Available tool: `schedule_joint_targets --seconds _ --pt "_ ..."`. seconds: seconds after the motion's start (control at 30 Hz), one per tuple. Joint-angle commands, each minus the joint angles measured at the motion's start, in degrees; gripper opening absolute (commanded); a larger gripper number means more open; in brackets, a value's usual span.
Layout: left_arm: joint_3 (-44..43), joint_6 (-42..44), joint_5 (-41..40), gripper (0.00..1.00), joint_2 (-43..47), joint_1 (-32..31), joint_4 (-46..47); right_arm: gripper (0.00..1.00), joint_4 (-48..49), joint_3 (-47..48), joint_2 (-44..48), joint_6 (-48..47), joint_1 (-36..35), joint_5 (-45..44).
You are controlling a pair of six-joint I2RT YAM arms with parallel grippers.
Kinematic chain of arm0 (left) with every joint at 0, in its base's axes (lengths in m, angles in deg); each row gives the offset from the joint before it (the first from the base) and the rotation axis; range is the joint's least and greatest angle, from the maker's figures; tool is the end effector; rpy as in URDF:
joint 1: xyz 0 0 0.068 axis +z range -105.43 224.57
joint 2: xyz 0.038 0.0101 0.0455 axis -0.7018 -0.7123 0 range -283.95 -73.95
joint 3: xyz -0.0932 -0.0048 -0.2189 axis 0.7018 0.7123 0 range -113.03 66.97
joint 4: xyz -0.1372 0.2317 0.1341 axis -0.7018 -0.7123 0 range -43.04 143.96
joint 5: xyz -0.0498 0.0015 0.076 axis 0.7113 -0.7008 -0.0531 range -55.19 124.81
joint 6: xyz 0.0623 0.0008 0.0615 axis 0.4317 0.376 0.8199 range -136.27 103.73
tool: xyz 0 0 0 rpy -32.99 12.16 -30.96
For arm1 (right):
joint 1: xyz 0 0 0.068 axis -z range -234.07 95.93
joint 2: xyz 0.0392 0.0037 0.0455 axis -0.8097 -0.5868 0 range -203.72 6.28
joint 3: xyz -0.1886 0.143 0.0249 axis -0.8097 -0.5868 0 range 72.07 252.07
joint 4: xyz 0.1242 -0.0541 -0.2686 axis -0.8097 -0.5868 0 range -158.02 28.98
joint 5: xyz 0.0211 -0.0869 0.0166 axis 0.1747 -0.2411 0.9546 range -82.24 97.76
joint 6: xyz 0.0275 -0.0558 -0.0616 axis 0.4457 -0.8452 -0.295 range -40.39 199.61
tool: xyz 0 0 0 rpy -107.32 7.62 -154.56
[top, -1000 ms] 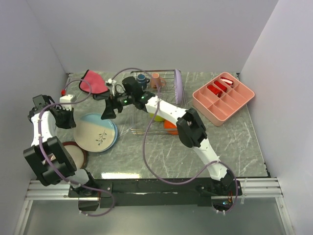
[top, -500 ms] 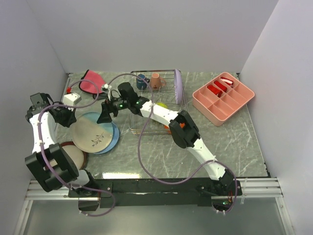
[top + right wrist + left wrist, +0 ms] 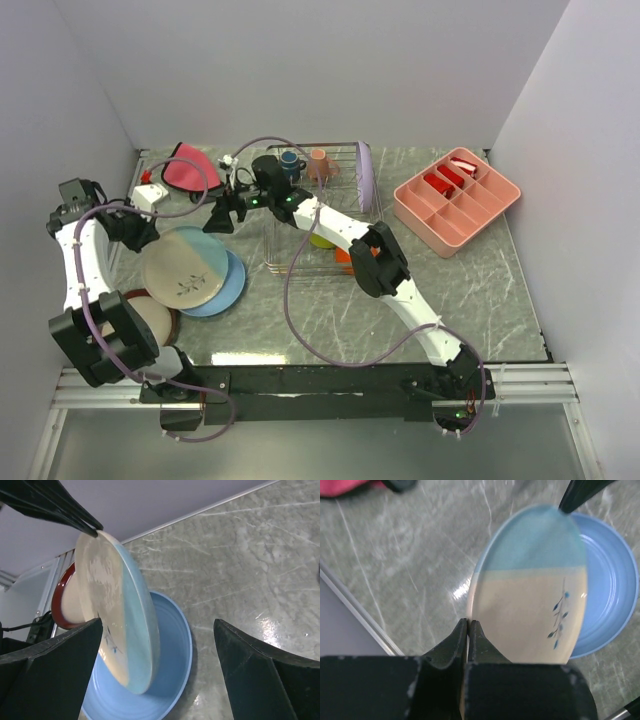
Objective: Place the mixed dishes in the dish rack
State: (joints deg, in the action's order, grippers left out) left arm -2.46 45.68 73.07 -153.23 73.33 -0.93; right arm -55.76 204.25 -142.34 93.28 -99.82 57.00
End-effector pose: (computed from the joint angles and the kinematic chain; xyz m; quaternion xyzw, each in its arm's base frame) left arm 0.3106 0.1155 0.2254 0.3320 0.8630 -0.0778 0.3727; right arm 0.3966 0.4914 0.1844 -0.4483 0.6019 0.5657 0.3418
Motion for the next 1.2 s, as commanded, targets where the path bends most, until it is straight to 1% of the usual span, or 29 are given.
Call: schedule_joint_targets --seconds 0.0,0.1,0.13,0.27,0.37,0.5,0.53,0.57,0.6,0.67,0.7,0.83,0.9,0.97,1.0,1.07,1.1,1.17 --pt "-5.6 2.1 6.5 0.01 0.4 -1.7 -1.3 1.0 1.6 3.2 -1.5 -1.1 -0.5 1.6" --pt "-5.4 0.2 6.7 0.01 0.8 -2.8 0.0 0.97 1.3 3.2 -2.0 -0.4 -0.5 4.3" --pt "-5.1 0.1 6.7 0.01 0.9 -2.9 0.1 0.94 1.0 3.0 -2.0 -0.1 -0.6 4.9" --pt "-4.0 -2.1 7.4 0.01 1.9 -3.5 2.9 0.92 0.2 1.6 -1.7 0.1 -0.4 7.1" --pt "-4.1 -1.8 7.4 0.01 2.3 -4.5 2.6 0.9 1.7 1.2 -1.9 1.4 -0.6 8.0" --pt "-4.4 -3.4 7.4 0.01 2.8 -4.8 4.1 0.81 4.1 3.3 -4.3 4.6 -0.6 9.0" --pt "-4.5 -3.8 7.6 0.01 2.9 -4.8 4.5 0.77 4.5 3.4 -4.6 5.7 -0.6 9.5" --pt "-4.6 -5.2 7.8 0.01 3.1 -4.8 5.2 0.77 4.7 3.3 -4.8 5.9 -0.7 9.6" --pt "-4.6 -5.9 7.7 0.01 3.3 -4.8 6.2 0.71 4.8 2.9 -4.7 5.8 -0.8 9.7" --pt "-4.6 -6.1 7.4 0.01 3.3 -4.9 6.3 0.65 5.0 1.9 -4.5 5.9 -0.9 10.2" --pt "-4.1 -6.5 6.9 0.01 3.6 -4.9 7.3 0.59 5.1 1.7 -4.3 5.9 -0.9 10.2" --pt "-2.3 -8.9 6.7 0.01 4.2 -5.0 10.0 0.52 5.6 -0.6 -3.0 5.7 -0.9 9.7" --pt "-1.5 -9.3 6.1 0.01 4.4 -4.9 10.6 0.45 6.4 -2.5 -1.5 5.5 -0.8 9.7" --pt "-0.5 -10.6 5.0 0.01 4.7 -4.9 12.3 0.42 6.6 -4.2 0.2 5.3 -0.7 9.6" --pt "0.0 -10.9 4.4 0.01 4.8 -4.9 12.8 0.33 7.0 -4.7 0.7 5.1 -0.7 10.0" --pt "1.5 -11.9 2.0 0.04 5.3 -4.9 15.3 0.27 6.5 -5.4 1.9 4.6 -0.6 10.3" --pt "2.2 -13.2 0.9 0.07 5.9 -4.8 16.7 0.22 6.5 -5.6 2.3 4.7 -0.6 10.4" --pt "3.9 -15.9 -1.8 0.14 6.6 -4.8 20.2 0.06 6.7 -6.7 3.6 5.0 -0.6 10.4"
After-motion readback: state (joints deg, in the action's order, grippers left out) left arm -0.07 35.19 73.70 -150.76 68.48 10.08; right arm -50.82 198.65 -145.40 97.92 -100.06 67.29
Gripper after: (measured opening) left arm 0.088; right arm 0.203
